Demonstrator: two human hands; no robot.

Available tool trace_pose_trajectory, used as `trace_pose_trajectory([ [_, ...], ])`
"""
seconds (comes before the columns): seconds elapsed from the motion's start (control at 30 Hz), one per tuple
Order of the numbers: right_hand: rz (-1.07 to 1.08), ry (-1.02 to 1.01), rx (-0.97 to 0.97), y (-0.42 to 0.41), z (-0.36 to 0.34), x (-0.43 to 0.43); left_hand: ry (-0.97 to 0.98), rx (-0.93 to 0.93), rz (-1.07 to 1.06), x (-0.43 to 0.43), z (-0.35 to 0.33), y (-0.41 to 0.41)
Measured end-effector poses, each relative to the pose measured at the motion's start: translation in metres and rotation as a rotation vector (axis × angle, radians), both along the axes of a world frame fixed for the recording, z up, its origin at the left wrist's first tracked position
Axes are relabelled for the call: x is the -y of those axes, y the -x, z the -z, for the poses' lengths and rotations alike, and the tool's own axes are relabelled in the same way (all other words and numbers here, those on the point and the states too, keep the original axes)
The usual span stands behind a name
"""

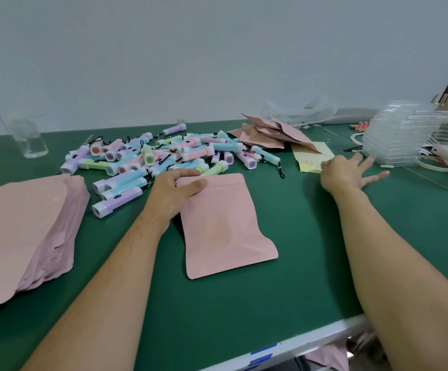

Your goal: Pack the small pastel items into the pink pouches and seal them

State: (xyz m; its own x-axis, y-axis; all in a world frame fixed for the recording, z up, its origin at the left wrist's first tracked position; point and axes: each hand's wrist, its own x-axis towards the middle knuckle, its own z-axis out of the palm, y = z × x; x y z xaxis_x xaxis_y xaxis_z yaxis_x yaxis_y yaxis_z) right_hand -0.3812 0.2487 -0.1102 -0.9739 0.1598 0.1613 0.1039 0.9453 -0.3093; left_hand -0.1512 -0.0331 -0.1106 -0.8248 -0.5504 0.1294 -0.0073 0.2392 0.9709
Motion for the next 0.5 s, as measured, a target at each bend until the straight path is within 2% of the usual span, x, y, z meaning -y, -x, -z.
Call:
trace_pose_trajectory([
  [0.1,-0.016,0.095,-0.184,-0.005,-0.005,0.007,-0.05,-0.048,-0.007,0.0,0.001,0.001],
  [0.2,-0.188,0.36,-0.304,-0.023,-0.015,0.033,-0.193,-0.176,-0.049,-0.001,-0.001,0.001],
  [0.27,-0.38,0.63,-0.294,-0.047,-0.024,0.059,-0.278,-0.252,-0.126,0.001,-0.003,0.0],
  [0.37,-0.641,1.009,-0.119,-0.096,-0.037,0.093,-0.38,-0.282,-0.217,0.006,-0.002,0.0],
  [0.43,-0.8,1.028,-0.042,-0.123,-0.041,0.109,-0.434,-0.287,-0.223,0.008,-0.001,0.0],
  [0.5,-0.898,0.936,-0.029,-0.139,-0.038,0.122,-0.476,-0.29,-0.215,0.01,0.0,-0.001],
])
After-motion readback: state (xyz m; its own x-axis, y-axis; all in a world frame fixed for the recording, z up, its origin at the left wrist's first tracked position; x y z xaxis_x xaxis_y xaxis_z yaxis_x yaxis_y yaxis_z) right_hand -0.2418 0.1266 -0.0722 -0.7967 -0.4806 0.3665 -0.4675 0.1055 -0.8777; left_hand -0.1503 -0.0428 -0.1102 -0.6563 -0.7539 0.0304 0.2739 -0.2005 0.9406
